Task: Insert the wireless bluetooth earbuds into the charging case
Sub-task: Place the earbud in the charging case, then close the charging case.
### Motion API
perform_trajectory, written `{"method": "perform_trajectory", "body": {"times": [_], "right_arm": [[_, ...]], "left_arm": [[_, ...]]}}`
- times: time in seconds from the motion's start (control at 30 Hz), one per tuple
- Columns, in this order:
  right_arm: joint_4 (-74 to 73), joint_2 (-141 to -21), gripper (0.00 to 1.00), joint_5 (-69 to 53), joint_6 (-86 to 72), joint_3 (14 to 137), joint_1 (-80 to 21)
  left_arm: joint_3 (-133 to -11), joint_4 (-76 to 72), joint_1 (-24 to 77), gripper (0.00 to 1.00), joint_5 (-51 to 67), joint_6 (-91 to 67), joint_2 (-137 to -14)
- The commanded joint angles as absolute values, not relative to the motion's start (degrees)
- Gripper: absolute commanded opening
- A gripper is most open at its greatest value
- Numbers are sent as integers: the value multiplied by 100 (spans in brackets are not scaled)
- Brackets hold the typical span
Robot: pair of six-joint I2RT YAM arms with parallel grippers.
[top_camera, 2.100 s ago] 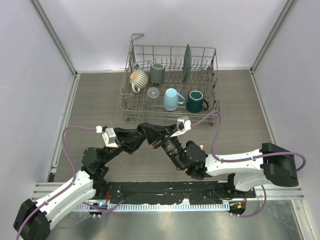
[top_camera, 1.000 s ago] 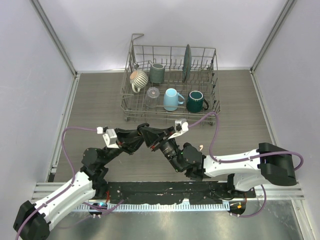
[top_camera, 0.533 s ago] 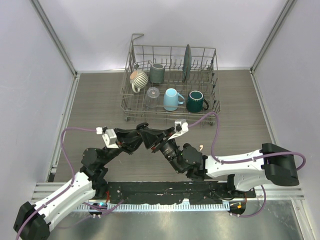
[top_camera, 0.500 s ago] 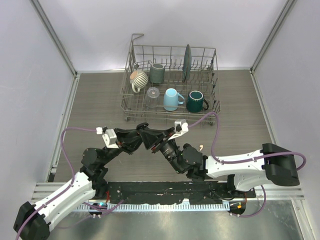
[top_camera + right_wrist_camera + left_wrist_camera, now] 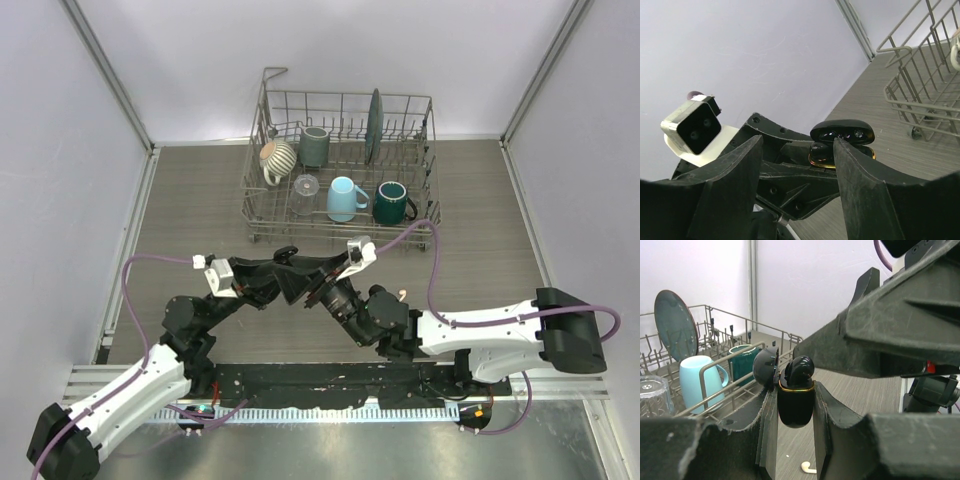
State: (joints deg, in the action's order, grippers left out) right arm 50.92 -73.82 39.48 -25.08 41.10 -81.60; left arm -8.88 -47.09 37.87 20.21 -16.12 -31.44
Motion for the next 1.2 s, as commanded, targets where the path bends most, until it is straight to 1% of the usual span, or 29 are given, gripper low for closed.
{"method": "perform_trajectory", "body": {"times": [0.0, 0.3, 0.43, 0.47, 0.5, 0.57, 0.63, 0.67, 0.7, 0.73, 0.77, 0.8, 0.87, 0.9, 1.07, 1.1, 1.17], "right_arm": [[5256, -6996, 64, 3683, -2189, 4456, -8174], [5265, -6478, 65, 3656, -1925, 4412, -8183], [5160, -6215, 66, 4059, -1872, 4184, -8174], [5090, -6170, 66, 4426, -1907, 4149, -8174], [4776, -6109, 69, 4630, -1986, 4131, -8174], [4283, -5933, 70, 5165, -2187, 4166, -8139], [3405, -5801, 71, 5395, -2407, 4253, -8078], [3071, -5662, 71, 5518, -2730, 4289, -7990], [2284, -5591, 72, 5694, -2925, 4341, -7928], [1859, -5520, 73, 5730, -3127, 4464, -7841], [1446, -5424, 73, 5713, -3599, 4526, -7588], [667, -5379, 75, 5504, -3786, 4596, -7446], [99, -5283, 77, 5004, -4095, 4728, -7095], [-286, -5160, 79, 4496, -4261, 4755, -6806], [-659, -4835, 85, 3395, -4131, 4869, -6372], [-581, -4773, 89, 3262, -4096, 4887, -6337], [-344, -4492, 91, 3085, -4139, 4825, -6328]], "left_arm": [[-1055, -5063, 3806, 0, 2101, -1591, -3059], [-1019, -4931, 3806, 0, 2057, -1573, -2927], [-1028, -4904, 3806, 0, 2083, -1591, -2892], [-1037, -4878, 3806, 0, 2083, -1582, -2874], [-1046, -4852, 3806, 0, 2092, -1591, -2865], [-1081, -4764, 3806, 0, 2136, -1591, -2830], [-1125, -4703, 3806, 0, 2171, -1600, -2821], [-1142, -4615, 3806, 0, 2206, -1600, -2804], [-1160, -4579, 3806, 0, 2232, -1591, -2795], [-1186, -4518, 3806, 0, 2241, -1600, -2786], [-1195, -4500, 3806, 0, 2250, -1600, -2777], [-1195, -4491, 3806, 0, 2259, -1617, -2777], [-1204, -4474, 3806, 0, 2276, -1661, -2769], [-1204, -4465, 3806, 0, 2302, -1687, -2769], [-1213, -4403, 3806, 0, 2364, -1793, -2769], [-1222, -4395, 3806, 0, 2382, -1819, -2777], [-1222, -4377, 3806, 0, 2417, -1854, -2777]]}}
